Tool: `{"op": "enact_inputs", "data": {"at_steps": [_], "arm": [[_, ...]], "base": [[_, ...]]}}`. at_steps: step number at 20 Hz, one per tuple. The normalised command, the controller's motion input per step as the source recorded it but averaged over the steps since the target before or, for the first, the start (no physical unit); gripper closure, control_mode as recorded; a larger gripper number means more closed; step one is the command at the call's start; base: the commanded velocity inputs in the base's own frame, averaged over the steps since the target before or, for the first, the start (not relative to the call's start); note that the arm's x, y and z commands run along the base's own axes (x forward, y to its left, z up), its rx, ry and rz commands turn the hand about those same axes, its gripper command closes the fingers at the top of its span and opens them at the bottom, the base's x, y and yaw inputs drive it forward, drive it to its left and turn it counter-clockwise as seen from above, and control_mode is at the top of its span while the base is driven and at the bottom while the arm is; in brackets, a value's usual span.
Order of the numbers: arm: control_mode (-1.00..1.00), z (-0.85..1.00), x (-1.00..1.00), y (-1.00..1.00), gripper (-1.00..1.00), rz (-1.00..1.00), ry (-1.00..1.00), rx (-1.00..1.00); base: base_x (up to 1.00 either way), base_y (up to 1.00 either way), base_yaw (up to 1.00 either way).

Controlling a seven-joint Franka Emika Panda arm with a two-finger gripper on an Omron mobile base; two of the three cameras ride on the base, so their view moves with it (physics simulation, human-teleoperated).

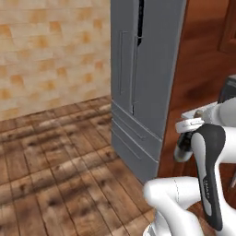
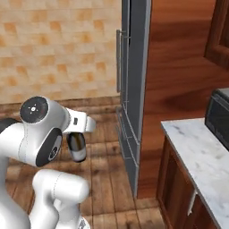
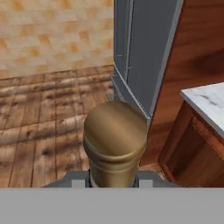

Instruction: Move the drinks to the dining counter.

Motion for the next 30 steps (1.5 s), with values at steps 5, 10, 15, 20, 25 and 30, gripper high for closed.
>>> {"op": "enact_inputs", "data": {"at_steps": [5,10,15,20,25,30], "arm": [[1.0,0.0,0.0,0.0,1.0,0.0,0.0,0.0],[1.0,0.0,0.0,0.0,1.0,0.0,0.0,0.0],[1.0,0.0,0.0,0.0,1.0,0.0,0.0,0.0],[1.0,0.0,0.0,0.0,1.0,0.0,0.0,0.0],[1.0,0.0,0.0,0.0,1.0,0.0,0.0,0.0],[1.0,0.0,0.0,0.0,1.0,0.0,0.0,0.0]], "base": [[-0.3,0.0,0.5],[-0.24,0.0,0.5],[-0.2,0.0,0.47],[-0.13,0.01,0.46],[-0.07,0.02,0.44],[-0.02,0.02,0.43]]}}
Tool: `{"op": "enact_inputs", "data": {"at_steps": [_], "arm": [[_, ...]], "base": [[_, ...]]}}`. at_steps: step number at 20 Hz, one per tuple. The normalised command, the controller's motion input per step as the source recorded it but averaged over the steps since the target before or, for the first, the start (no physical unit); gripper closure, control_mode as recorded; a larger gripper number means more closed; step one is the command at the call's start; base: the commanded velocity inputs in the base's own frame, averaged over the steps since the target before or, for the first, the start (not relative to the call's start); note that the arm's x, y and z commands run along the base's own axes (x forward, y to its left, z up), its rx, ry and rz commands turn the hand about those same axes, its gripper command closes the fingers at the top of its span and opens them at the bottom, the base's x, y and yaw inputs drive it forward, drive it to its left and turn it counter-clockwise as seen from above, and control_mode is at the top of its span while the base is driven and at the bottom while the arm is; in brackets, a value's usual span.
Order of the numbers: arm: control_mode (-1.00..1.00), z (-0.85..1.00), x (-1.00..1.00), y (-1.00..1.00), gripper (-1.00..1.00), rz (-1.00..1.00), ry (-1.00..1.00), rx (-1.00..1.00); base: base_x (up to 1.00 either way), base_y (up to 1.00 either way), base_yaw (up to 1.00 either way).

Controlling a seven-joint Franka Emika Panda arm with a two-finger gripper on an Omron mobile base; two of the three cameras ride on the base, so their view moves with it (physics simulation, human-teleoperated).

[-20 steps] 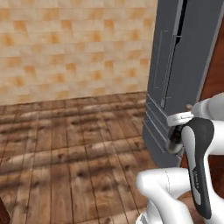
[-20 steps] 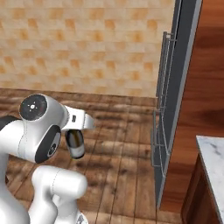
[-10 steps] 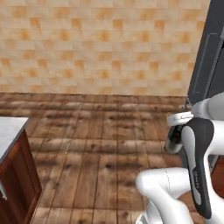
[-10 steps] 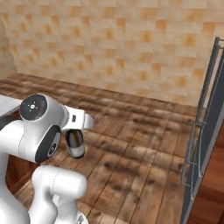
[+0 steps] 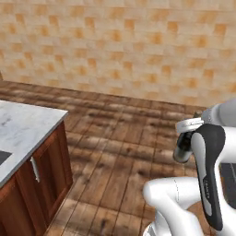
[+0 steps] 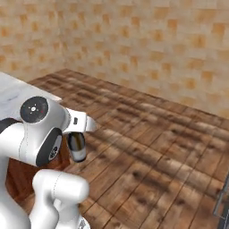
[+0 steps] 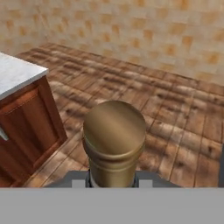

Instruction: Move the drinks to the dining counter.

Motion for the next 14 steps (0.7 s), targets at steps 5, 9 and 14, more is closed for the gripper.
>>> {"op": "enact_inputs", "data": {"at_steps": [5,9,14], "arm": [[1.0,0.0,0.0,0.0,1.0,0.0,0.0,0.0],[1.0,0.0,0.0,0.0,1.0,0.0,0.0,0.0],[1.0,0.0,0.0,0.0,1.0,0.0,0.0,0.0]], "base": [[0.0,0.06,0.42],[0.0,0.06,0.4],[0.03,0.12,0.36]]}}
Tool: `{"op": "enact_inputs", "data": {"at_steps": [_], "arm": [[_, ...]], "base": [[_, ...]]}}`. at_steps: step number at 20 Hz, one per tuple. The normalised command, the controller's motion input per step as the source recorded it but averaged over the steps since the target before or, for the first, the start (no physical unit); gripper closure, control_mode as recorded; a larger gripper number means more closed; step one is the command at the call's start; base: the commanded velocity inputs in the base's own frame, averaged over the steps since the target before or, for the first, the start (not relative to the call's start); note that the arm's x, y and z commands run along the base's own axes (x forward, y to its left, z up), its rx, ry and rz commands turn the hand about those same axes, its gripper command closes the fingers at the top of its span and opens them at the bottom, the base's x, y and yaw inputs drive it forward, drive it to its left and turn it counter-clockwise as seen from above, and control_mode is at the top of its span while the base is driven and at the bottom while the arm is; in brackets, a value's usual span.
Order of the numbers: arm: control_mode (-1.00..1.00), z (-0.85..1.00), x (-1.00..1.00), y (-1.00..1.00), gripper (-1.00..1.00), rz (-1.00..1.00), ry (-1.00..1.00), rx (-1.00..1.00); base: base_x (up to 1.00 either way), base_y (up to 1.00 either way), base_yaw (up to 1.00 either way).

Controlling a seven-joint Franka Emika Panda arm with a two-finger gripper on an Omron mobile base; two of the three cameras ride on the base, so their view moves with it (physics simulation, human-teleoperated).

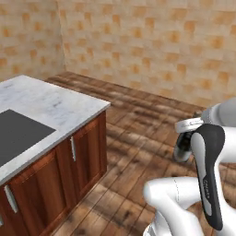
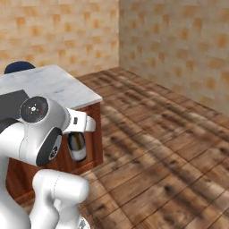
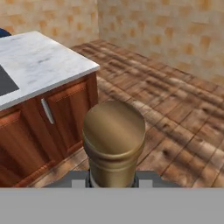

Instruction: Move the drinks to the dining counter.

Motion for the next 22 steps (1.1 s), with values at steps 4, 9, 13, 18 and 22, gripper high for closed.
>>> {"op": "enact_inputs", "data": {"at_steps": [4,9,13,18,22], "arm": [[1.0,0.0,0.0,0.0,1.0,0.0,0.0,0.0],[1.0,0.0,0.0,0.0,1.0,0.0,0.0,0.0],[1.0,0.0,0.0,0.0,1.0,0.0,0.0,0.0],[1.0,0.0,0.0,0.0,1.0,0.0,0.0,0.0],[1.0,0.0,0.0,0.0,1.0,0.0,0.0,0.0]], "base": [[0.14,0.15,0.33],[0.3,0.13,0.31],[0.57,0.05,0.25],[0.74,0.0,0.21],[0.75,0.0,0.21]]}}
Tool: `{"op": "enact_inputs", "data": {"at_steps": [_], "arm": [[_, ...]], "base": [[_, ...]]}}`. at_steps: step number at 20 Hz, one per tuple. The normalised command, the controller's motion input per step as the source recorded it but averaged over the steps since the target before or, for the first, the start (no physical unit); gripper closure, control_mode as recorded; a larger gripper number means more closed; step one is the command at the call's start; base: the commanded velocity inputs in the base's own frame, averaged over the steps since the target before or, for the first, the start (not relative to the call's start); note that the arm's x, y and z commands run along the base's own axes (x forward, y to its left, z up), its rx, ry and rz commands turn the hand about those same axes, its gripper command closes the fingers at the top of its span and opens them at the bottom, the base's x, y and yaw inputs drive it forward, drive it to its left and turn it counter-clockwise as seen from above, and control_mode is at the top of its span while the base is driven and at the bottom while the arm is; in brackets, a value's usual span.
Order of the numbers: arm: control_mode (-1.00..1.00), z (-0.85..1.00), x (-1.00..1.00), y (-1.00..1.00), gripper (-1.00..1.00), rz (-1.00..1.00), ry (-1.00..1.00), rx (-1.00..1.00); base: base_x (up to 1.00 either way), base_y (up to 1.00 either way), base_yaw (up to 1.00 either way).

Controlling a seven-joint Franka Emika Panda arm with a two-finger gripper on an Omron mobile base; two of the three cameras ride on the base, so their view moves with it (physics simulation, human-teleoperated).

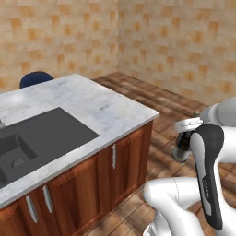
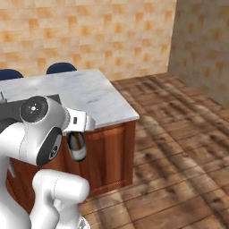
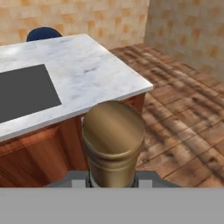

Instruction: Move the drinks to the dining counter.

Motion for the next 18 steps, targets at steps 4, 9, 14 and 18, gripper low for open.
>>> {"op": "enact_inputs", "data": {"at_steps": [4,9,14,18], "arm": [[1.0,0.0,0.0,0.0,1.0,0.0,0.0,0.0],[1.0,0.0,0.0,0.0,1.0,0.0,0.0,0.0],[1.0,0.0,0.0,0.0,1.0,0.0,0.0,0.0],[1.0,0.0,0.0,0.0,1.0,0.0,0.0,0.0]], "base": [[0.77,0.0,0.22],[0.81,0.0,0.25],[0.79,0.0,0.3],[0.71,0.0,0.32]]}}
